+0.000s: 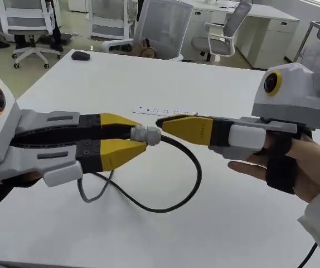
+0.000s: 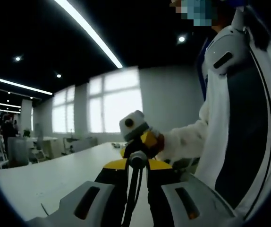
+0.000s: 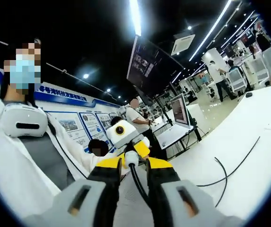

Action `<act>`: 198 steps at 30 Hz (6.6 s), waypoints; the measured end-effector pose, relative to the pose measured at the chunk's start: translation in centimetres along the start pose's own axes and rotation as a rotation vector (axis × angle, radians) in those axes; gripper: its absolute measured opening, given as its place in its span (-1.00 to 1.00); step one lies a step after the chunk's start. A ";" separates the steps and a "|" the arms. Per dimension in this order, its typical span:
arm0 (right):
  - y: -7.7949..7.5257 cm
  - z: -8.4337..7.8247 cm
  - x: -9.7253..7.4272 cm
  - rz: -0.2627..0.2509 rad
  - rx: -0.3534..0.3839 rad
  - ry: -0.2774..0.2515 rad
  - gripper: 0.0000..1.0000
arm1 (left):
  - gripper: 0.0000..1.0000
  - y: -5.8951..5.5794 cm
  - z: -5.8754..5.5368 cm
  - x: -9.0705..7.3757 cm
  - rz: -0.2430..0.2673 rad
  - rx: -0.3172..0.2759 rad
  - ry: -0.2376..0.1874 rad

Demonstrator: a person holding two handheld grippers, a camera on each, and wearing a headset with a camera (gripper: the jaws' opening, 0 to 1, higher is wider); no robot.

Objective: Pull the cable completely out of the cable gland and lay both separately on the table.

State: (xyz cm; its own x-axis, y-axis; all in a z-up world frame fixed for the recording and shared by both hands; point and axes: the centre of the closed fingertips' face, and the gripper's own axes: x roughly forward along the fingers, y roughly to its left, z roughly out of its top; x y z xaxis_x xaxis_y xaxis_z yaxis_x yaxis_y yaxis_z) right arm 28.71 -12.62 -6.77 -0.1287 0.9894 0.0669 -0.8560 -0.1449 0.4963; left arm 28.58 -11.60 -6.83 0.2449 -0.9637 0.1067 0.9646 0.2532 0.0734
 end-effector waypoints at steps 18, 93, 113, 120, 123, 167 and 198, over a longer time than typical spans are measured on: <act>-1.3 -1.9 1.4 -0.025 -0.011 0.047 -0.81 | -0.72 0.7 -2.0 0.4 -0.001 -0.106 0.078; -1.4 -2.9 1.2 0.076 0.241 -0.012 -0.77 | -0.69 0.2 -1.6 0.0 -0.042 0.064 0.061; -1.9 -2.0 1.3 0.054 0.209 -0.062 -0.76 | -0.68 0.7 -2.1 0.0 -0.023 0.017 0.061; -2.0 -2.8 1.6 0.001 0.025 0.015 -0.78 | -0.69 0.4 -3.1 -0.3 -0.031 -0.161 0.103; -2.1 -2.6 1.7 -0.015 -0.057 0.024 -0.79 | -0.69 0.8 -3.1 -0.5 -0.018 -0.236 0.068; -2.8 -3.5 1.2 -0.097 -0.493 0.136 -0.96 | -0.61 1.1 -3.5 0.0 0.006 -0.124 0.066; -4.1 -4.6 -0.3 -0.114 -0.543 0.224 -0.94 | -0.64 1.5 -3.6 -0.7 0.015 -0.269 0.005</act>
State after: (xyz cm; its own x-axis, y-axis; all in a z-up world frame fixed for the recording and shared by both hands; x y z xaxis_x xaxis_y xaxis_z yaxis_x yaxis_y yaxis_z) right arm 30.00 -12.31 -12.83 -0.0733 0.9819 -0.1744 -0.9965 -0.0793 -0.0276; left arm 30.24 -10.85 -10.36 0.2590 -0.9606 0.1010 0.9520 0.2362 -0.1947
